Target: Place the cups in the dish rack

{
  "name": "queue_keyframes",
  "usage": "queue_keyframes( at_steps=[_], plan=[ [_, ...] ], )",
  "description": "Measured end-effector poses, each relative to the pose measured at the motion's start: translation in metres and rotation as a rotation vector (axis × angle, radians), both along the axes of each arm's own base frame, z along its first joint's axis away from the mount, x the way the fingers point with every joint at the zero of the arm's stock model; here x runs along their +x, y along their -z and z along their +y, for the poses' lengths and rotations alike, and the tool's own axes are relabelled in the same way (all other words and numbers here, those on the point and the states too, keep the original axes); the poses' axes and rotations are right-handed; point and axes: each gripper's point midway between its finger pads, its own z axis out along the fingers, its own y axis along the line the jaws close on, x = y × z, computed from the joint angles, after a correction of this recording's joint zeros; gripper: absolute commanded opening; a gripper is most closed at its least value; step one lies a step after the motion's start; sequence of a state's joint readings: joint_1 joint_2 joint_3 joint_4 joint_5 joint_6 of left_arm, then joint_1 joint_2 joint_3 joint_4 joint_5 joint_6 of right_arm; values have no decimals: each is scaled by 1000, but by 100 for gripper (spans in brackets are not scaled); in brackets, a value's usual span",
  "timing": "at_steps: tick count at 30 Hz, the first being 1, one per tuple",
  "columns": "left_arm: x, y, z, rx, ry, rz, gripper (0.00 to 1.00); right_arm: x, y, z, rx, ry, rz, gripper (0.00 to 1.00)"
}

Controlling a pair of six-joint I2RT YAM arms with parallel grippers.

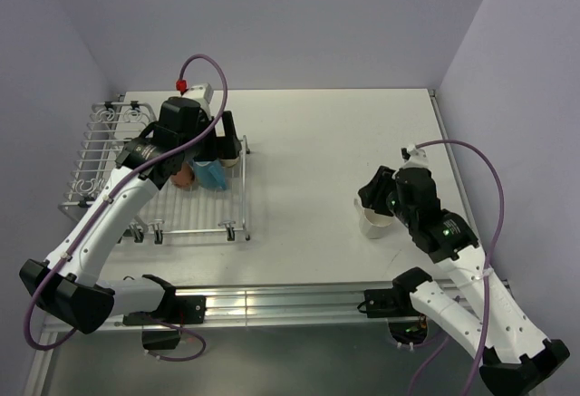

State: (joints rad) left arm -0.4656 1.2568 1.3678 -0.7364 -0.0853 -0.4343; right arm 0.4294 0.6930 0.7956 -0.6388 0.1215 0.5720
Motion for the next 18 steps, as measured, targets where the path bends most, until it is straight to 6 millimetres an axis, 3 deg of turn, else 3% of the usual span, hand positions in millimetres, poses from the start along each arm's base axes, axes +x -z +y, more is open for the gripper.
queue_keyframes(
  at_steps=[3,14,18],
  plan=[
    [-1,-2,-5,-15,19,-3,99,-10,13,-2,-21,0,46,50],
    [-1,-3,-10,-31,40,-8,99,-13,48,-1,-93,57,172,50],
    [-1,-3,-12,-35,45,-9,99,-19,70,-4,-102,91,227,50]
  ],
)
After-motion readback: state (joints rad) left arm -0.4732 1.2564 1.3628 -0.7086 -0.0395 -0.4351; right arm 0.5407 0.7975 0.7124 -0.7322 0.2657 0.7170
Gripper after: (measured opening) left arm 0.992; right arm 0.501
